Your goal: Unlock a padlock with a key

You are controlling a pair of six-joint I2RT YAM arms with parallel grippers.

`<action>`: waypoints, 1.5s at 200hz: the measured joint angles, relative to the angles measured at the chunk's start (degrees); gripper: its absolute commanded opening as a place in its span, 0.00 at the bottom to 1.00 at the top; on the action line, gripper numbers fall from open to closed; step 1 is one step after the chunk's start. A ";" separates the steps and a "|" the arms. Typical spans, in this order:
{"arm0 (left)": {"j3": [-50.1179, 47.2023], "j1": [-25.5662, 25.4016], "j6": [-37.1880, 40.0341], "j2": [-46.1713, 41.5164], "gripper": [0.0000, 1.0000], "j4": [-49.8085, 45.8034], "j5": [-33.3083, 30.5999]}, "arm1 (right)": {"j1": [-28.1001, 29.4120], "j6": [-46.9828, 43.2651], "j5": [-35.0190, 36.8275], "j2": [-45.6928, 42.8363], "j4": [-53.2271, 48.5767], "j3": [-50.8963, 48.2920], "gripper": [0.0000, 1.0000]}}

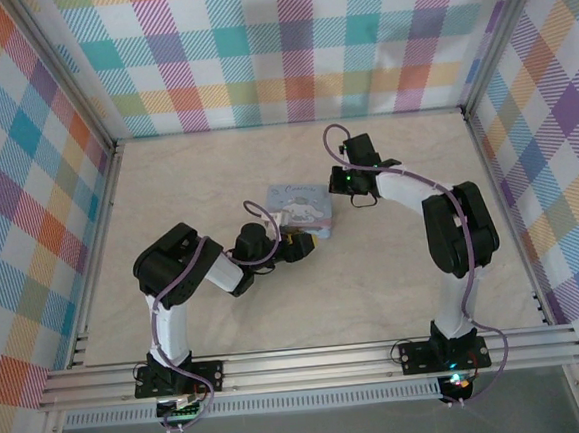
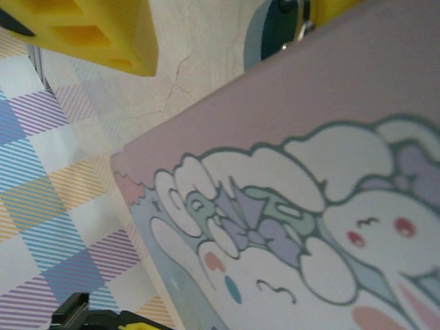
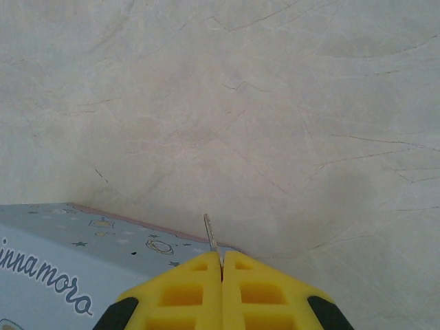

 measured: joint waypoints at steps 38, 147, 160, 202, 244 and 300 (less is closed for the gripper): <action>-2.32 0.94 0.04 -0.11 0.43 2.21 -0.42 | 0.20 -0.02 -1.16 0.00 -0.68 0.00 0.00; -3.69 3.19 2.54 -1.73 0.26 -1.07 -0.57 | 0.76 -0.02 -2.89 0.11 -1.03 0.00 0.00; -4.02 3.48 2.95 -2.08 0.26 -1.51 -0.79 | 0.83 -0.02 -3.06 0.11 -1.05 0.00 0.00; -4.85 4.00 2.75 -3.28 0.31 -2.34 -0.90 | 0.87 -0.02 -3.34 0.11 -1.09 0.00 0.00; -4.90 4.26 2.49 -3.96 0.26 -3.96 -1.03 | 0.87 0.00 -3.52 0.13 -1.16 0.00 0.00; -4.90 4.42 0.76 -3.98 0.44 -2.56 0.70 | 0.87 0.39 -3.96 0.22 -1.01 0.00 0.00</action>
